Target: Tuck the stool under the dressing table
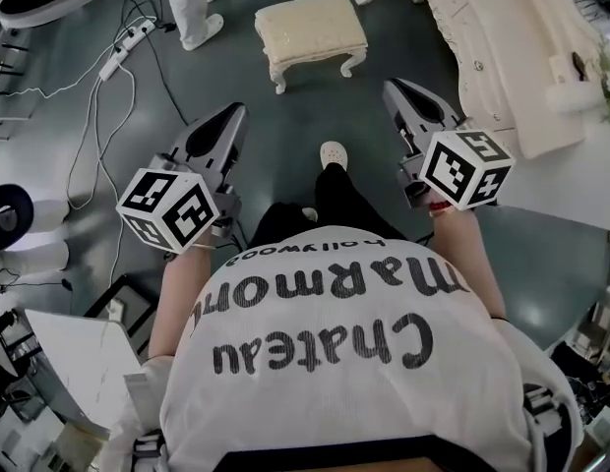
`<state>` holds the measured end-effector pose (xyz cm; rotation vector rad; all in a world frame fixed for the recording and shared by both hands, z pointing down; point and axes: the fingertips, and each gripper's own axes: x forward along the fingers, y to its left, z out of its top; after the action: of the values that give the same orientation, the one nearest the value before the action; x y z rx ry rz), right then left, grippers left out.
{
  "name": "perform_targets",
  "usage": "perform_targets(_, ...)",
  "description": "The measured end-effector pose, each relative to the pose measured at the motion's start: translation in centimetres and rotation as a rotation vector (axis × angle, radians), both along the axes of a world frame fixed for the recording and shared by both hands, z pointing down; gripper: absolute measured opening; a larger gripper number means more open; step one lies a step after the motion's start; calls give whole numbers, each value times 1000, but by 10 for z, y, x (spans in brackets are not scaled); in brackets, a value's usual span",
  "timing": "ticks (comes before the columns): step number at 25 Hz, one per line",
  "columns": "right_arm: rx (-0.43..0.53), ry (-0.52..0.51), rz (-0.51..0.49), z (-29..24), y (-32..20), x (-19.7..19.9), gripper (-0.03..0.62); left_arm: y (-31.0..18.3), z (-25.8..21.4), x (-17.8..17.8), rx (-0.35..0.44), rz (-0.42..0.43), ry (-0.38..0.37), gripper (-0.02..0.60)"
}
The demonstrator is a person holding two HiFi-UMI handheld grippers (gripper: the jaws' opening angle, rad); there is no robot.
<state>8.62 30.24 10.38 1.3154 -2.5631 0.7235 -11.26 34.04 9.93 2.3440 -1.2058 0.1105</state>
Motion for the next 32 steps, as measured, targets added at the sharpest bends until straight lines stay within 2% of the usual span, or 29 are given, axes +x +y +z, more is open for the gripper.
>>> perform_targets(4,-15,-19,-18,8,-31,-1,26,-21,14,-10,-52,-68,-52,23)
perform_targets(8,-24,-22,-35,25,-68,3,26,-54,24,-10,-60,-101,-34,23)
perform_targets(13,-66,-47,-51,55,-133,15,26,-111,42,7,-71,-110,-42,23)
perform_targets(18,-108,-90,-60,48,-198,29,26,-162,35,29,-95,-138,-31,23)
perform_targets(22,-136,-110,-77,57,-240,36,26,-198,47,38,-129,-164,-30,23)
perform_targets(26,-159,-113,-81,86,-276,43,26,-229,81,42,-159,-187,-37,21)
perform_targets(29,-204,-138,-52,118,-287,47,26,-237,120,40,-232,-196,-47,23)
perform_targets(32,-283,-100,-19,160,-288,54,27,-240,157,34,-312,-188,-62,21)
